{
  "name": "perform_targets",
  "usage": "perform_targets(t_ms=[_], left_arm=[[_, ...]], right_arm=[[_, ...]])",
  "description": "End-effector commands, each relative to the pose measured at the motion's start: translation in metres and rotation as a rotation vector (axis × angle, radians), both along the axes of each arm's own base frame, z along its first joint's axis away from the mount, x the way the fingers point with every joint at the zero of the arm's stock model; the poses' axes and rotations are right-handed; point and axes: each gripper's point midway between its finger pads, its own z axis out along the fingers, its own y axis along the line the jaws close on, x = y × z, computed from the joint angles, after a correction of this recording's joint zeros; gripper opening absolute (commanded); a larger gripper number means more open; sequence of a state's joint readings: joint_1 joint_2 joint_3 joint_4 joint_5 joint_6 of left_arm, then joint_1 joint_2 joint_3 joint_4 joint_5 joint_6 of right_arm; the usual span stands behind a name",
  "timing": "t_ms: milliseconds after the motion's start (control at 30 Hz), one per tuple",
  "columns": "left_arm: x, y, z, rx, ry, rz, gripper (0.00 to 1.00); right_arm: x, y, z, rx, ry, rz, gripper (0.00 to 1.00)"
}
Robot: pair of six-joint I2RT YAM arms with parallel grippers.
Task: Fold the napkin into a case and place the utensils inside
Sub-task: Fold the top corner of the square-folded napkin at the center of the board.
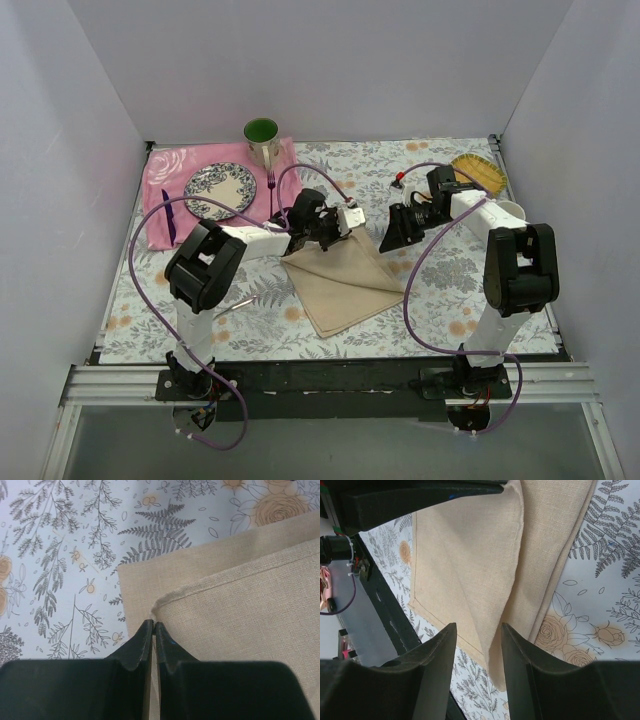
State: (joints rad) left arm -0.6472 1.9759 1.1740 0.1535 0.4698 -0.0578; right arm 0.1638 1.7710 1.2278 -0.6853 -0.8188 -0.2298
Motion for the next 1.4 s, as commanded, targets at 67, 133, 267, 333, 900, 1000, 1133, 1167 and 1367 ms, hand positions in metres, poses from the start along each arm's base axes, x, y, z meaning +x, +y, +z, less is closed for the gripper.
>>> perform_targets(t_ms=[67, 133, 267, 333, 900, 1000, 1133, 1167, 1367], left_arm=[[0.021, -0.007, 0.021, -0.055, -0.066, 0.040, 0.00], [0.022, -0.009, 0.022, -0.055, -0.063, 0.039, 0.00], [0.021, -0.010, 0.021, -0.054, -0.061, 0.027, 0.00], [0.019, -0.011, 0.020, -0.060, -0.050, 0.017, 0.00], [0.029, -0.012, 0.015, -0.055, -0.057, 0.051, 0.00], [0.028, -0.013, 0.015, -0.058, -0.056, 0.043, 0.00], [0.030, -0.015, 0.015, -0.060, -0.052, 0.042, 0.00], [0.030, -0.016, 0.015, -0.061, -0.053, 0.041, 0.00], [0.032, -0.018, 0.015, -0.061, -0.058, 0.038, 0.00]], right_arm=[[-0.003, 0.005, 0.015, 0.057, -0.007, -0.003, 0.45], [-0.004, 0.006, 0.012, 0.061, 0.007, -0.007, 0.40], [-0.013, 0.010, 0.005, 0.065, 0.034, 0.005, 0.35], [-0.020, 0.011, -0.001, 0.063, 0.054, 0.006, 0.35], [-0.034, 0.026, -0.010, 0.078, 0.089, 0.035, 0.33], [-0.037, 0.028, -0.014, 0.072, 0.095, 0.041, 0.33], [-0.037, 0.028, -0.023, 0.056, 0.098, 0.043, 0.33], [-0.038, 0.027, -0.024, 0.053, 0.103, 0.042, 0.33], [-0.040, 0.026, -0.034, 0.037, 0.117, 0.038, 0.33]])
